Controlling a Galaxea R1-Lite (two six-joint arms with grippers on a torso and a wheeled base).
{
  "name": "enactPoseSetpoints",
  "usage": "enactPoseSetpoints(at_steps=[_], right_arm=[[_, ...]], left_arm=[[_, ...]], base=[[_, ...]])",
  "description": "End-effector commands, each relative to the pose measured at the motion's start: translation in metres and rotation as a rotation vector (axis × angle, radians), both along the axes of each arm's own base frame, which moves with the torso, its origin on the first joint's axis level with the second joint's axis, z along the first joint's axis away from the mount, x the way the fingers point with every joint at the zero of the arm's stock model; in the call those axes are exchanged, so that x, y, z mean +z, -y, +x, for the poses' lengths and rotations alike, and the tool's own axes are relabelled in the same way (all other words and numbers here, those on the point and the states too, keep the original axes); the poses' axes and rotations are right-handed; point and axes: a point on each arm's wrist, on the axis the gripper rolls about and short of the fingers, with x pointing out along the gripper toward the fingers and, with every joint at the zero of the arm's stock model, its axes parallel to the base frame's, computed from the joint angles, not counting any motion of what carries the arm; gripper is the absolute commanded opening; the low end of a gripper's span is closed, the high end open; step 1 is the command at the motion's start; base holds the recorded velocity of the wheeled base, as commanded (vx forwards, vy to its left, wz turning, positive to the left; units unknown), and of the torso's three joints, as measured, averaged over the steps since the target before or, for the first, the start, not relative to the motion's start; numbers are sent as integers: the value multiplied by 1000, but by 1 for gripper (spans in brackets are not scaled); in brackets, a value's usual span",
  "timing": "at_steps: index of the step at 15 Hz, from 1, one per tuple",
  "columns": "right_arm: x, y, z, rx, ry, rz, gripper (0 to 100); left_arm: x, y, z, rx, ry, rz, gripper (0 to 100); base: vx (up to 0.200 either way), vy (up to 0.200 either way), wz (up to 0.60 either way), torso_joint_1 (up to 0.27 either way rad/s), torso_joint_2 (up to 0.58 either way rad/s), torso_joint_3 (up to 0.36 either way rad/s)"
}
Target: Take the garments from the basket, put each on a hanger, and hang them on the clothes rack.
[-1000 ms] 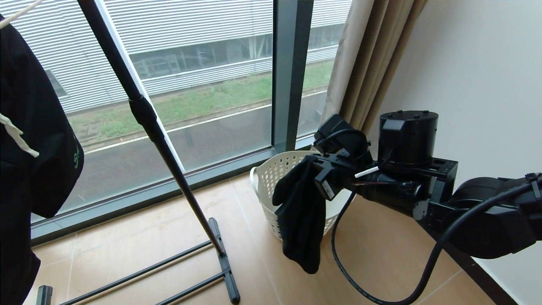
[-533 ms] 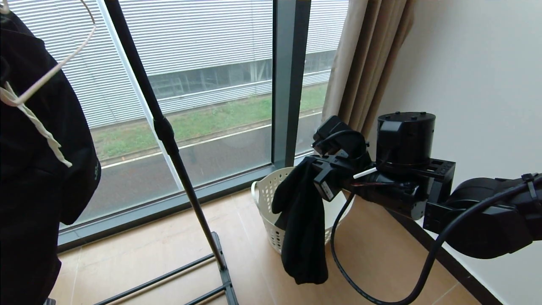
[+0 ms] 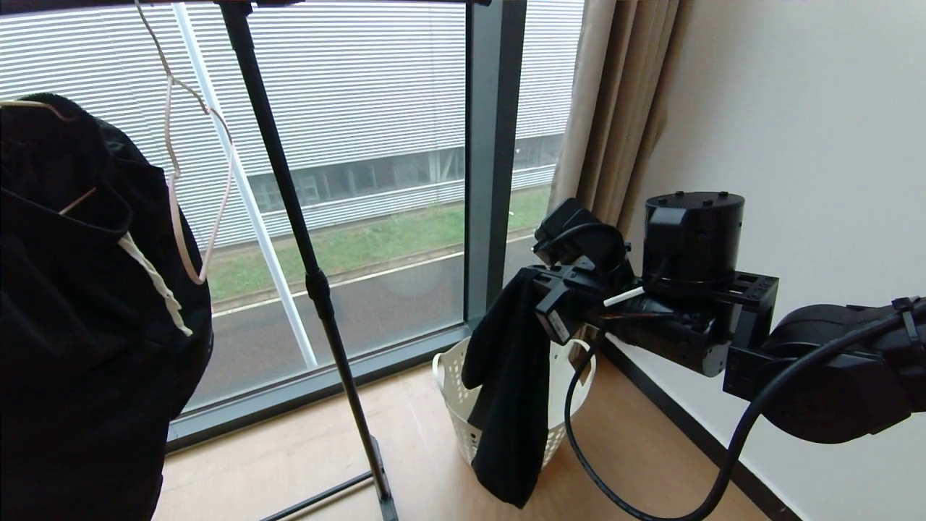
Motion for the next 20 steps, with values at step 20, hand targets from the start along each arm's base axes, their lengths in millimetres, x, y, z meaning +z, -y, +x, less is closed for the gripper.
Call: enactPoseSetpoints(at_steps=[20], right_arm=[[-1, 0, 0, 0, -2, -2, 0]], left_arm=[[0, 0, 0, 1, 2, 0, 100]], base=[[0, 0, 0, 224, -532, -298]])
